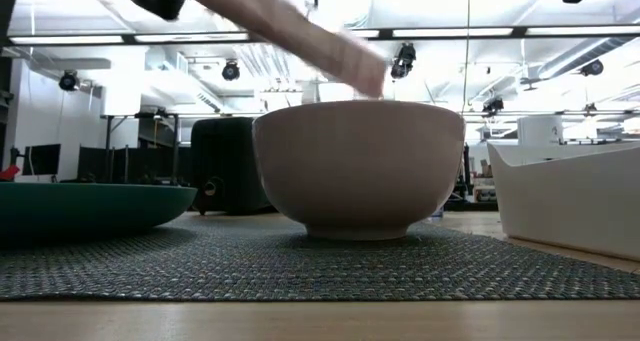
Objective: Arrange a breakfast setting
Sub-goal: Pour the cereal into the white bowl
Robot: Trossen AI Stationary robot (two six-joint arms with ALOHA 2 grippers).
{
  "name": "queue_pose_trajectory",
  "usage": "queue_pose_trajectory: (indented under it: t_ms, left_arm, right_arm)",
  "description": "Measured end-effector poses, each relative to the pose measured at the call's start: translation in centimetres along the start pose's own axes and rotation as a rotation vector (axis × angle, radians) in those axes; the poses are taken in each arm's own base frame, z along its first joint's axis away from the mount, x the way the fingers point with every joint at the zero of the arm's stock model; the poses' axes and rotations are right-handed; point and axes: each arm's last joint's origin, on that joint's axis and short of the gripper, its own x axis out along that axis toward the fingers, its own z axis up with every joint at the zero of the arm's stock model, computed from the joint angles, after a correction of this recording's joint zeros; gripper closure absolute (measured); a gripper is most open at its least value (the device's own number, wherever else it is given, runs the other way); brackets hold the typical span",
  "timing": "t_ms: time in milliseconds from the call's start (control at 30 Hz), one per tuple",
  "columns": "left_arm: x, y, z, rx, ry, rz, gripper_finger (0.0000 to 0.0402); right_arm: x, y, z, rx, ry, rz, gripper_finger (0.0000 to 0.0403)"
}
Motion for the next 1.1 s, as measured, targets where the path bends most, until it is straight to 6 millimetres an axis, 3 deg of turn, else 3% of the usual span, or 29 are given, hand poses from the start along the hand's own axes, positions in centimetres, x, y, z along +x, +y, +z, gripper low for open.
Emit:
queue_pose_trajectory:
  t_ms: [133, 233, 367, 467, 567, 667, 800, 1000, 1100]
  left_arm:
    - [-0.2, 0.0, -0.5, -0.099, -0.024, 0.029, 0.0402]
    - [0.2, -0.2, -0.2, -0.016, 0.01, -0.003, 0.0402]
    - [-0.1, -0.1, -0.8, -0.093, -0.011, 0.016, 0.0402]
    - [-0.1, -0.1, -0.5, 0.006, 0.004, -0.016, 0.0402]
    - [-1.3, 0.2, -1.0, -0.066, -0.028, -0.027, 0.0402]
    - [-1.5, 0.6, 0.1, -0.172, -0.052, -0.013, 0.0402]
    - [-0.9, 0.3, -0.1, -0.082, 0.011, -0.062, 0.0402]
    - [-1.0, 0.8, 1.0, -0.121, -0.024, -0.023, 0.0402]
    - [-1.2, 0.6, 0.4, -0.166, -0.015, -0.039, 0.0402]
  right_arm:
    - [0.0, 0.0, 0.0, 0.001, 0.004, -0.001, 0.038]
    - [0.0, 0.0, 0.0, 0.0, 0.004, -0.001, 0.038]
    - [0.0, 0.0, 0.0, 0.0, 0.005, 0.0, 0.038]
    - [0.0, 0.0, 0.0, 0.0, 0.005, -0.001, 0.038]
    - [0.0, 0.0, 0.0, 0.0, 0.005, -0.001, 0.038]
    - [0.0, 0.0, 0.0, 0.006, 0.009, -0.001, 0.038]
    - [0.0, 0.0, -0.1, 0.003, 0.019, -0.003, 0.038]
    - [-0.1, 0.0, -0.2, 0.002, 0.028, -0.003, 0.038]
    - [-0.1, 0.0, -0.2, 0.003, 0.028, -0.003, 0.038]
